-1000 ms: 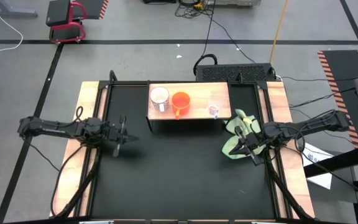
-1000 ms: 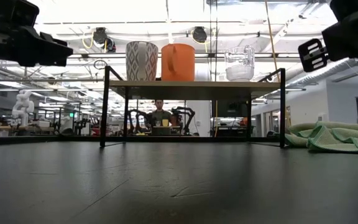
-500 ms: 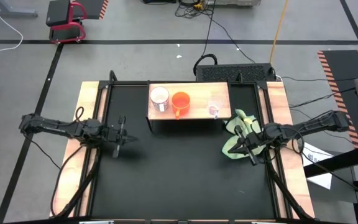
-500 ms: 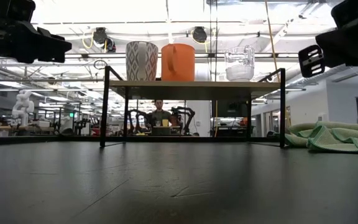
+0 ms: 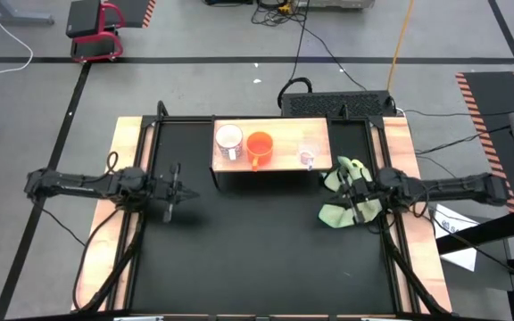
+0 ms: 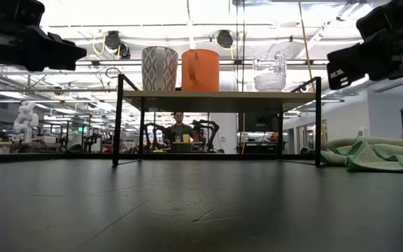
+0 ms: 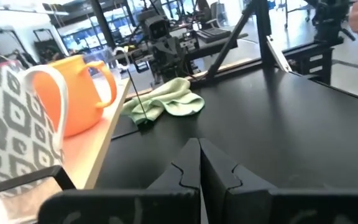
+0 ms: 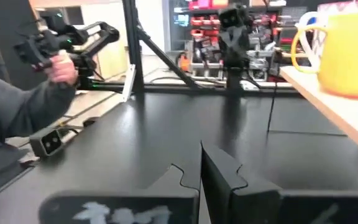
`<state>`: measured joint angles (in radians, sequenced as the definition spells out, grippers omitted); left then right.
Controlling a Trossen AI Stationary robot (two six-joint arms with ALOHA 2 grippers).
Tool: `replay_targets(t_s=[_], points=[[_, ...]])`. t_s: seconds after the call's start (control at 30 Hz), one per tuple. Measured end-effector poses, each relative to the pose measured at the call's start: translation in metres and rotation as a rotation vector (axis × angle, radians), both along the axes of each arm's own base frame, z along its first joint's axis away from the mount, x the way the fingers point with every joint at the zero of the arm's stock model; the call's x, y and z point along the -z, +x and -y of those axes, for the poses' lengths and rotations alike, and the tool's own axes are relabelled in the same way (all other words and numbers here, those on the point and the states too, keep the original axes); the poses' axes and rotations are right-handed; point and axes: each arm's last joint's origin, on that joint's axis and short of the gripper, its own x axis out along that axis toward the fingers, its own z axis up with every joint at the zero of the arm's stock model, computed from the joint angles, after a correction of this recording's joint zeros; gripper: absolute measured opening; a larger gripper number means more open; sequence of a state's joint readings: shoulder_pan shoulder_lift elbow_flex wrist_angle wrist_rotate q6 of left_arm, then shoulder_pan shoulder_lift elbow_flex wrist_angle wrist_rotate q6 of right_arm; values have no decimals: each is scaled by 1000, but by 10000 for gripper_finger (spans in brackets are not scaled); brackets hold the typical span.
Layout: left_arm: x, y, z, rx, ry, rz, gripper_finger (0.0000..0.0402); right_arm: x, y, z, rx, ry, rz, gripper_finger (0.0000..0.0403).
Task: Stack small to large cups/mugs on shelf
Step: Return to Home Position
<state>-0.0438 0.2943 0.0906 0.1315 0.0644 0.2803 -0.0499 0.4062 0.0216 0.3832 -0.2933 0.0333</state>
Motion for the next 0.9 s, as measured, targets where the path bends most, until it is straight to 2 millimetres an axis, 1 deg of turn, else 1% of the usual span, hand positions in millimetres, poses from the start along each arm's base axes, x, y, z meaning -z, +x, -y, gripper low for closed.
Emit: replay_targets(t_s=[0.13, 0.27, 0.47, 0.6, 0.67, 0.77, 0.9], points=[[-2, 0, -4, 21, -51, 12, 0, -5, -1, 6, -7, 19, 47, 0], [-6, 0, -6, 31, -85, 47, 0, -9, -1, 7, -47, 17, 91, 0], [-5, 0, -7, 17, -87, 47, 0, -10, -2, 6, -56, 11, 98, 0], [-5, 0, -7, 12, -48, 50, 0, -9, -2, 4, -92, -4, 92, 0], [-3, 0, -8, -22, -23, 33, 0, -9, -2, 4, -92, -5, 92, 0], [-1, 0, -13, -129, -19, 6, 0, -9, -3, 4, -91, -19, 91, 0], [2, -1, -17, -131, -32, -26, 0, -5, -3, 4, -91, -32, 62, 0]])
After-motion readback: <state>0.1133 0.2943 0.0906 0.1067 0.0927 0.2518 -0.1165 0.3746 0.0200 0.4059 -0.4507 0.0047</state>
